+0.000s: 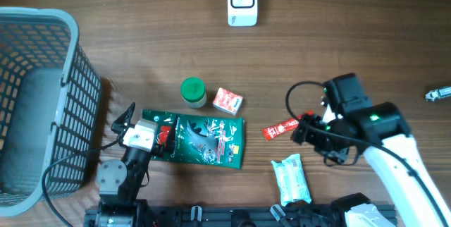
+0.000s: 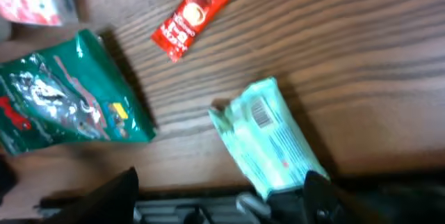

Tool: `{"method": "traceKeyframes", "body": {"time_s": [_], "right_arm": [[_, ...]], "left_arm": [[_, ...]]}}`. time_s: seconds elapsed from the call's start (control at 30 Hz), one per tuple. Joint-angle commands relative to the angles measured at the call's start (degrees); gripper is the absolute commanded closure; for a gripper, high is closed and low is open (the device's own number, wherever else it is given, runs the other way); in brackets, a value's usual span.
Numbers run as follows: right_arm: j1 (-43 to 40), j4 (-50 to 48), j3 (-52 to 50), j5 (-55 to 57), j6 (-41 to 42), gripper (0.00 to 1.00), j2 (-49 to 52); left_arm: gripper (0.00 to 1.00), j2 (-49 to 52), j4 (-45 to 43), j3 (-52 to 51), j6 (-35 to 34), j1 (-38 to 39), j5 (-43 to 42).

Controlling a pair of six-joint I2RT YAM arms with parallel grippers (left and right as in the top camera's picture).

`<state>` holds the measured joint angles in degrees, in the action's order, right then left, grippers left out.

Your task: Scan the item barcode

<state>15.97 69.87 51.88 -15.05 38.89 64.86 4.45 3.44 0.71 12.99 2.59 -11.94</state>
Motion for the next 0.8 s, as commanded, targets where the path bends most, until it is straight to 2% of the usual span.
{"method": "traceKeyframes", "body": {"time_s": [0.0, 0.1, 0.23, 0.3, 0.33, 0.4, 0.43, 0.53, 0.6, 0.77], "right_arm": [[0.31, -5.73, -10.03, -7.76, -1.42, 0.24, 0.39], [0.31, -10.47, -17.7, -11.54, -1.42, 0.24, 0.39], [0.31, -11.96, -20.52, -11.61, -1.14, 0.24, 0.39], [0.31, -14.43, -21.94, -11.58, 1.62, 0.24, 0.5], [0.31, -15.54, -22.77, -11.61, 3.5, 0.27, 0.55], [0.31, -17.55, -24.96, -11.58, 7.69, 0.43, 0.55], [0.31, -18.4, -26.18, -11.61, 8.92, 0.57, 0.55], [0.31, -19.85, -27.23, -11.72, 10.19, 0.75, 0.55], [0.31, -21.33, -27.23, -11.32, 10.78, 0.79, 0.55], [0.31, -29.46, -27.23, -8.98, 14.53, 0.79, 0.57]], "left_arm": [[0.0, -0.31, 0.26, -0.13, -0.35, 0.31, -0.9], [0.0, -0.31, 0.28, -0.13, -0.35, 0.31, -0.9], [0.0, -0.31, 0.28, -0.13, -0.35, 0.31, -0.9], [0.0, -0.31, 0.28, -0.13, -0.35, 0.31, -0.9], [0.0, -0.31, 0.26, -0.11, -0.35, 0.31, -0.9], [0.0, -0.31, 0.28, -0.13, -0.35, 0.31, -0.87], [0.0, -0.31, 0.26, -0.13, -0.35, 0.31, -0.9], [0.0, -0.31, 0.26, -0.13, -0.35, 0.31, -0.9], [0.0, -0.31, 0.28, -0.11, -0.35, 0.31, -0.9], [0.0, -0.31, 0.28, -0.13, -0.35, 0.31, -0.9]]}}
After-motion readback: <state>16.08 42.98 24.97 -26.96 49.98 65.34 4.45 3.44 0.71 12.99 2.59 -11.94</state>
